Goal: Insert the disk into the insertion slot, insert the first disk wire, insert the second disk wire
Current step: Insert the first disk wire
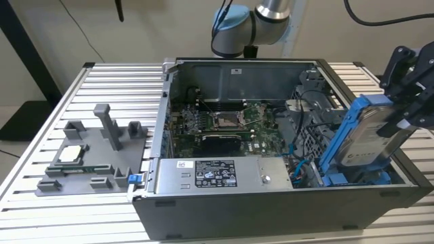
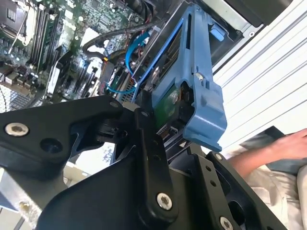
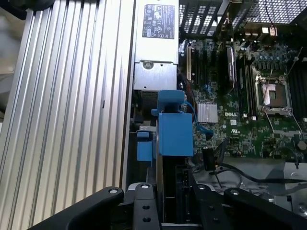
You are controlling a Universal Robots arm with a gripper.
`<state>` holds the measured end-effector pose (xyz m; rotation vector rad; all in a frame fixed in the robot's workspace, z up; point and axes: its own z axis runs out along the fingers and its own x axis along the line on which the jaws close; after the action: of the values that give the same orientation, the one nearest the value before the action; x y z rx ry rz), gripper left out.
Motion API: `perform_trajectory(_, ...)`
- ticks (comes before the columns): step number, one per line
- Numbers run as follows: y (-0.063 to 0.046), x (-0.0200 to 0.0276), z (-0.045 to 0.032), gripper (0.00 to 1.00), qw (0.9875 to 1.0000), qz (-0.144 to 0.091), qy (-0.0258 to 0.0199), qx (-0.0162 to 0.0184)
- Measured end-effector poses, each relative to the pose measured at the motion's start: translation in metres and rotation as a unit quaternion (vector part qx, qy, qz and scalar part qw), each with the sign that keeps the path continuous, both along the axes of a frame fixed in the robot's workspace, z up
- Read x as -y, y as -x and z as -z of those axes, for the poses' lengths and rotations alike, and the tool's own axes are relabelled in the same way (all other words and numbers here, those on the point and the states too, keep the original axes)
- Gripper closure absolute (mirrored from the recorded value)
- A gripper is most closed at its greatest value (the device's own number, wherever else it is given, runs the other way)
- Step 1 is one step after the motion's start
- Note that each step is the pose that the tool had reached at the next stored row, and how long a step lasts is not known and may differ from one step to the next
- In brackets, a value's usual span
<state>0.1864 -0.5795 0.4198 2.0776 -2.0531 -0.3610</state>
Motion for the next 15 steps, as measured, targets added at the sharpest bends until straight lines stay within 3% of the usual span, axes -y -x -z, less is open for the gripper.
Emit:
perform_trajectory(3,-0.004,-0.0003,0.0,1.0,1.0,-0.002,0.0,-0.0049)
perform_trajectory(6,-0.004,-0.0004,0.0001,1.0,0.9997,-0.003,-0.0001,-0.0232)
perform_trajectory(8,-0.004,-0.0005,0.0005,1.0,0.9995,-0.003,-0.0002,-0.0317)
perform_trajectory(15,-0.012,-0.0005,0.0041,1.0,0.9994,-0.008,-0.0058,-0.0335)
